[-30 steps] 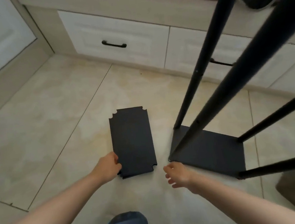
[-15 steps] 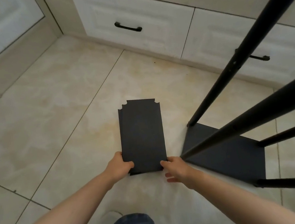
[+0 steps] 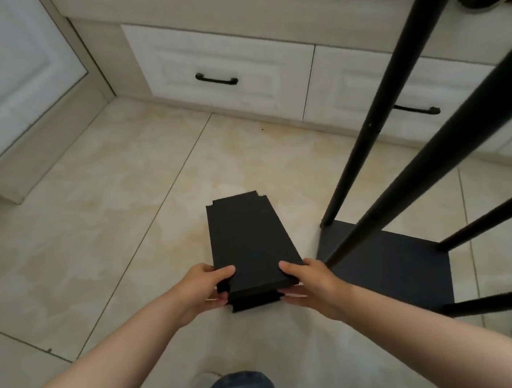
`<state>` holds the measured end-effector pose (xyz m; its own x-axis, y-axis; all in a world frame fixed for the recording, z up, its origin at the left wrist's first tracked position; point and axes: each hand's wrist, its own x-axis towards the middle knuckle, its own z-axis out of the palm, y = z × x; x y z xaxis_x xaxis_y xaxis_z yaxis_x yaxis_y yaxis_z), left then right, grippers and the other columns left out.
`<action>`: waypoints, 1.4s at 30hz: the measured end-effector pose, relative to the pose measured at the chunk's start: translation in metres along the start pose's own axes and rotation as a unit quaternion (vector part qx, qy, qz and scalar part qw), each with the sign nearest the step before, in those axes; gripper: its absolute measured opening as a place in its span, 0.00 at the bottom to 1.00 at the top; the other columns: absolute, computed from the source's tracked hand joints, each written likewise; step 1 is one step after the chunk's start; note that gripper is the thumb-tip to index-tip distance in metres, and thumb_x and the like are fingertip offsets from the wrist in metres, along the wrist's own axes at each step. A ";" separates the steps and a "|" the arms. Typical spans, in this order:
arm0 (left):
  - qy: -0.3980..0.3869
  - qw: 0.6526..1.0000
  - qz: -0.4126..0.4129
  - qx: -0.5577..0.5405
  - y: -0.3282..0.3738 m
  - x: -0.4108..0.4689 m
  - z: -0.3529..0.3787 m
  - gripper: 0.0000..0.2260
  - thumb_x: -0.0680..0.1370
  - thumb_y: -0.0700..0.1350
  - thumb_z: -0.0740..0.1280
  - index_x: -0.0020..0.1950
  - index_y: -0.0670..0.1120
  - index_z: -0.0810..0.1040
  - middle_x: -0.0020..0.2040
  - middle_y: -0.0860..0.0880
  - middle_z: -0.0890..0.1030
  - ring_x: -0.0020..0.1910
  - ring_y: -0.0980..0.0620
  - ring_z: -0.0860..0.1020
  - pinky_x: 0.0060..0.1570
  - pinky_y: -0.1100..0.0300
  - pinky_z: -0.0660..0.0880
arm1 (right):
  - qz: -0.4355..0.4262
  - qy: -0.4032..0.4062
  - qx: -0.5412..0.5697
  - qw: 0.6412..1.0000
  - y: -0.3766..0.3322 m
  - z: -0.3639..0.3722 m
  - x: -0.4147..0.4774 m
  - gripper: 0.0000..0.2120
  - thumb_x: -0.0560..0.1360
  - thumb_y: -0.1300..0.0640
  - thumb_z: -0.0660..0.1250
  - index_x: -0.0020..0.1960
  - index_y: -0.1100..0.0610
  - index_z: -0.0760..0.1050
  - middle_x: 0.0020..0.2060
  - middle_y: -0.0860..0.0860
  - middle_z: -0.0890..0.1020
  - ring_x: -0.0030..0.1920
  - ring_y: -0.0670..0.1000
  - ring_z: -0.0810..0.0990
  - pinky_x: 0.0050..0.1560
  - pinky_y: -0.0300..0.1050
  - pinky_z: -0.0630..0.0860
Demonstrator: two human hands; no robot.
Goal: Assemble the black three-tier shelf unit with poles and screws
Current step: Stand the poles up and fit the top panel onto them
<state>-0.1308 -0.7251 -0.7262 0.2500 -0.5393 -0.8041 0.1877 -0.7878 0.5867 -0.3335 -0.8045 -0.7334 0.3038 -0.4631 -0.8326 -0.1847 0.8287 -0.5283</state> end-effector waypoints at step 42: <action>-0.045 0.965 0.253 -0.057 0.114 -0.288 0.043 0.15 0.77 0.47 0.72 0.55 0.36 0.83 0.46 0.43 0.87 0.37 0.49 0.86 0.31 0.60 0.81 | -0.142 -0.041 0.059 0.987 -0.044 -0.196 -0.351 0.29 0.67 0.51 0.76 0.61 0.68 0.76 0.54 0.64 0.84 0.48 0.60 0.86 0.38 0.48 0.83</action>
<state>-0.2218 -0.6722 -0.4318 0.2549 -0.8742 -0.4133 0.1671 -0.3812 0.9093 -0.6155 -0.7407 -0.4506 0.4028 -0.6599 -0.6343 0.0287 0.7017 -0.7119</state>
